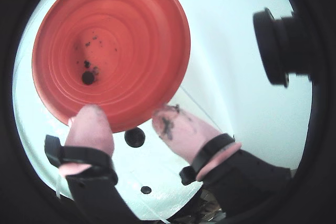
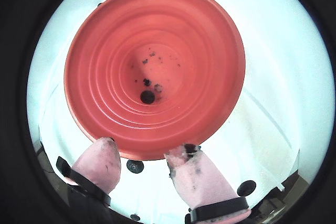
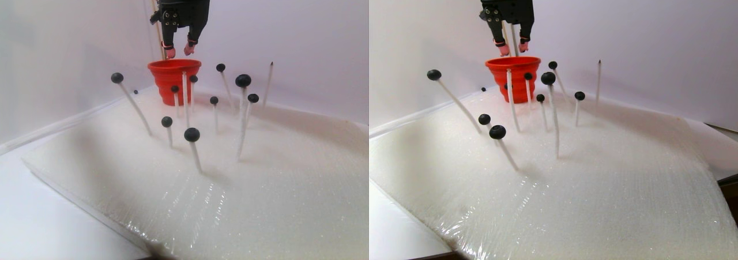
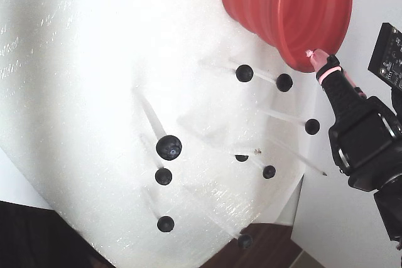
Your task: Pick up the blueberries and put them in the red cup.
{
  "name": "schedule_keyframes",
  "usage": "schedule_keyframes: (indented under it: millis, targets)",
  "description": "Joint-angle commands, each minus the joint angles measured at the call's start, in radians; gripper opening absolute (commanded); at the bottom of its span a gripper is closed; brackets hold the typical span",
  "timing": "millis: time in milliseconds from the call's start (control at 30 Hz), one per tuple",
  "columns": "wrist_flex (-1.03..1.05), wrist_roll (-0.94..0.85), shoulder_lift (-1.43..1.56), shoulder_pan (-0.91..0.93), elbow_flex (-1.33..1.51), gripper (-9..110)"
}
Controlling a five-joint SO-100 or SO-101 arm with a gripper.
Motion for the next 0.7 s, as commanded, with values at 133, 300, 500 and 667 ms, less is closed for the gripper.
schedule_keyframes:
  millis: [133, 300, 500, 667]
  targets:
    - [0.028, -0.012, 0.114, 0.005, -0.069, 17]
    - [0.06, -0.015, 0.135, 0.014, -0.067, 17]
    - [0.078, -0.031, 0.155, 0.023, -0.063, 17]
    - [0.114, -0.035, 0.179, 0.035, -0.058, 17]
